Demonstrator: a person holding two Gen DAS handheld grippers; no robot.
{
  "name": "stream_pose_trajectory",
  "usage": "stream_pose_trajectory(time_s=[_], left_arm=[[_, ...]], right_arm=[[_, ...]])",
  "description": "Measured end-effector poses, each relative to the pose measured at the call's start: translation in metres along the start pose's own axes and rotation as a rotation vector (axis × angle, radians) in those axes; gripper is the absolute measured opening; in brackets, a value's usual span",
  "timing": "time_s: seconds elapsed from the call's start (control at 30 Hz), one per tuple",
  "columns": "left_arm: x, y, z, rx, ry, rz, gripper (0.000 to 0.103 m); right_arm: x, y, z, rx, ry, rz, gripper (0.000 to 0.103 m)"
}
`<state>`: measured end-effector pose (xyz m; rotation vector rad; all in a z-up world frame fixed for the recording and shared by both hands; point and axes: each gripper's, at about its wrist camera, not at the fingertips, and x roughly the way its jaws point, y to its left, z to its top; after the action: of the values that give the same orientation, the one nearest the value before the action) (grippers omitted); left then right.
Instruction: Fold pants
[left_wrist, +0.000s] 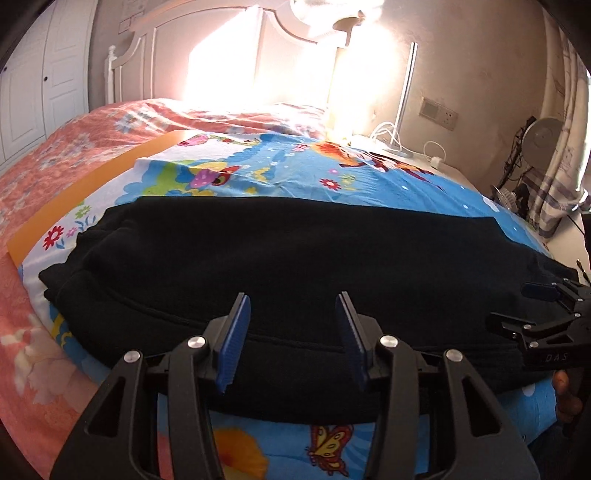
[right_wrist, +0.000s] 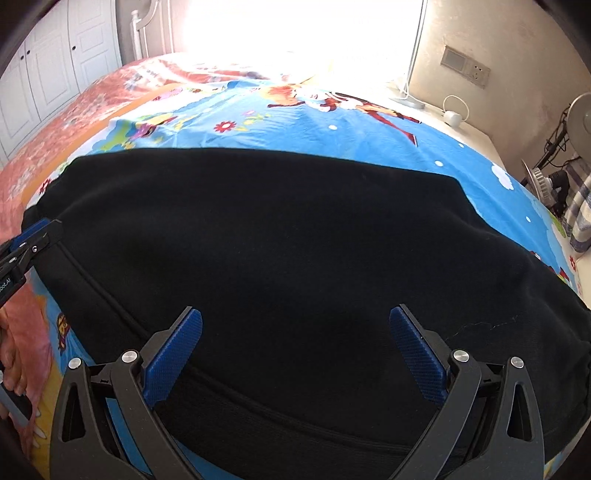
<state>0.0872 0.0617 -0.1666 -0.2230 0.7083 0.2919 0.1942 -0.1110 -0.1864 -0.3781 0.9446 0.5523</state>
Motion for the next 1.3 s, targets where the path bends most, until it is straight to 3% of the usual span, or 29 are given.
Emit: stream_pose_trajectory(time_s=[0.13, 0.2, 0.3, 0.37, 0.47, 0.5, 0.6, 0.73, 0.93, 1.07, 1.17, 1.3], left_arm=[[0.026, -0.013, -0.008, 0.019, 0.059, 0.02, 0.048], [0.025, -0.005, -0.011, 0.002, 0.039, 0.007, 0.046], [0.016, 0.024, -0.01, -0.06, 0.008, 0.086, 0.046], [0.007, 0.055, -0.012, -0.152, -0.01, 0.092, 0.046], [-0.002, 0.097, -0.019, -0.225, -0.011, 0.292, 0.046], [-0.008, 0.114, -0.022, -0.279, -0.024, 0.309, 0.045], [-0.022, 0.144, -0.029, -0.381, -0.066, 0.233, 0.034], [-0.037, 0.15, -0.034, -0.411, -0.175, 0.214, 0.034], [-0.053, 0.174, -0.041, -0.463, -0.255, 0.237, 0.043], [-0.05, 0.203, -0.054, -0.476, -0.233, 0.23, 0.043], [-0.042, 0.222, -0.069, -0.544, -0.221, 0.195, 0.042], [-0.031, 0.231, -0.086, -0.6, -0.22, 0.188, 0.042]], right_arm=[[0.004, 0.002, -0.006, -0.02, -0.002, -0.003, 0.098], [0.004, 0.001, -0.008, -0.019, -0.001, 0.002, 0.098], [0.001, 0.004, -0.008, -0.034, -0.011, -0.015, 0.098], [0.0, 0.006, -0.008, -0.041, -0.015, -0.023, 0.098], [-0.002, 0.007, -0.007, -0.042, -0.019, -0.028, 0.098], [-0.003, 0.008, -0.007, -0.042, -0.022, -0.027, 0.098], [-0.004, 0.013, -0.003, -0.059, -0.027, -0.004, 0.098], [-0.004, 0.031, 0.018, -0.127, -0.046, 0.054, 0.098], [0.019, 0.078, 0.079, -0.295, -0.048, 0.093, 0.098], [0.046, 0.112, 0.115, -0.382, -0.037, 0.105, 0.098], [0.073, 0.122, 0.131, -0.39, -0.007, 0.074, 0.098], [0.088, 0.104, 0.127, -0.302, -0.067, 0.171, 0.098]])
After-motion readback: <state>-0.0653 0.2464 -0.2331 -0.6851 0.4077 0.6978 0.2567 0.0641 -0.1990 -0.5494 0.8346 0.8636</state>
